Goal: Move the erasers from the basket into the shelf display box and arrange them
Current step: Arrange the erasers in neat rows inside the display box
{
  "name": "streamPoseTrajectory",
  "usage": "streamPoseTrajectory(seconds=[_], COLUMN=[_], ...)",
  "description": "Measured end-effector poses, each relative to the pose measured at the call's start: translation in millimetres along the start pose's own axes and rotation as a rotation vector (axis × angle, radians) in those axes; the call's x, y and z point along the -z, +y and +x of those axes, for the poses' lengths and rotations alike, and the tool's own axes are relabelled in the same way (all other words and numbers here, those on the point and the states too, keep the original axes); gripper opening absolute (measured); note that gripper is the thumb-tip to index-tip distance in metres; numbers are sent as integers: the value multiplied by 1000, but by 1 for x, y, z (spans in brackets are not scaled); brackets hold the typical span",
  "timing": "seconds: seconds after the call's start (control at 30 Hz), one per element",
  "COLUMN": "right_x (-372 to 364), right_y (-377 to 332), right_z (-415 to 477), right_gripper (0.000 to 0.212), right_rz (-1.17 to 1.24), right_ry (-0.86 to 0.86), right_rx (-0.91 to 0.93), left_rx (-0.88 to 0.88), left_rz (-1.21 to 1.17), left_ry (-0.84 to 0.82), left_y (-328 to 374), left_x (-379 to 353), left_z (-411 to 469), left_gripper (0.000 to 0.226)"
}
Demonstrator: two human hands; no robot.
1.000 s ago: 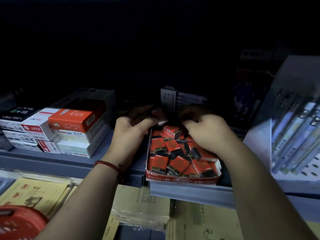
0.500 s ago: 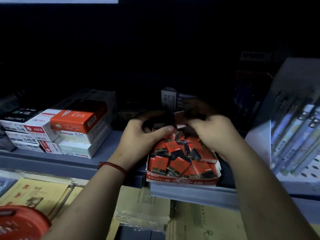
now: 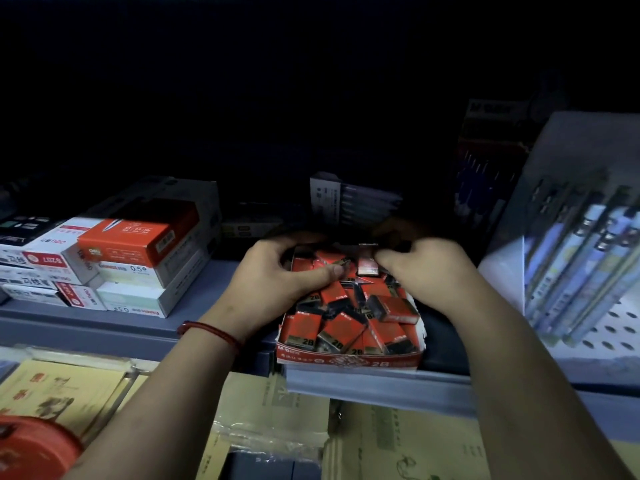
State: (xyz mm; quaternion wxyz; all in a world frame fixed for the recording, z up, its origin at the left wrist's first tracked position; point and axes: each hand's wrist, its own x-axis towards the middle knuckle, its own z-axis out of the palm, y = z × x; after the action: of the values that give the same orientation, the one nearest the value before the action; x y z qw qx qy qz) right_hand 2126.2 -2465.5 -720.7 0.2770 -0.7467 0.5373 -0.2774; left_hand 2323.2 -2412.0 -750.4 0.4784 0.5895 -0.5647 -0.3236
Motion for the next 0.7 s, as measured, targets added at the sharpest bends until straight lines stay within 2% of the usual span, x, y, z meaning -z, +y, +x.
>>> streamPoseTrajectory(seconds=[0.17,0.4,0.7], right_x=[2,6,4], right_y=[-1,-9,-15], right_z=[-2,-4,-2], right_gripper=[13,31,47], right_rz=[-100,-400,-173], right_ry=[-70,-154,-172], right_rx=[-28,-46,-118], left_rx=[4,20,-18], left_rz=[9,21,35], left_ry=[3,15,20], left_y=[1,0,2], left_x=[1,1,-1], left_z=[-1,0,0], left_gripper=[29,27,37])
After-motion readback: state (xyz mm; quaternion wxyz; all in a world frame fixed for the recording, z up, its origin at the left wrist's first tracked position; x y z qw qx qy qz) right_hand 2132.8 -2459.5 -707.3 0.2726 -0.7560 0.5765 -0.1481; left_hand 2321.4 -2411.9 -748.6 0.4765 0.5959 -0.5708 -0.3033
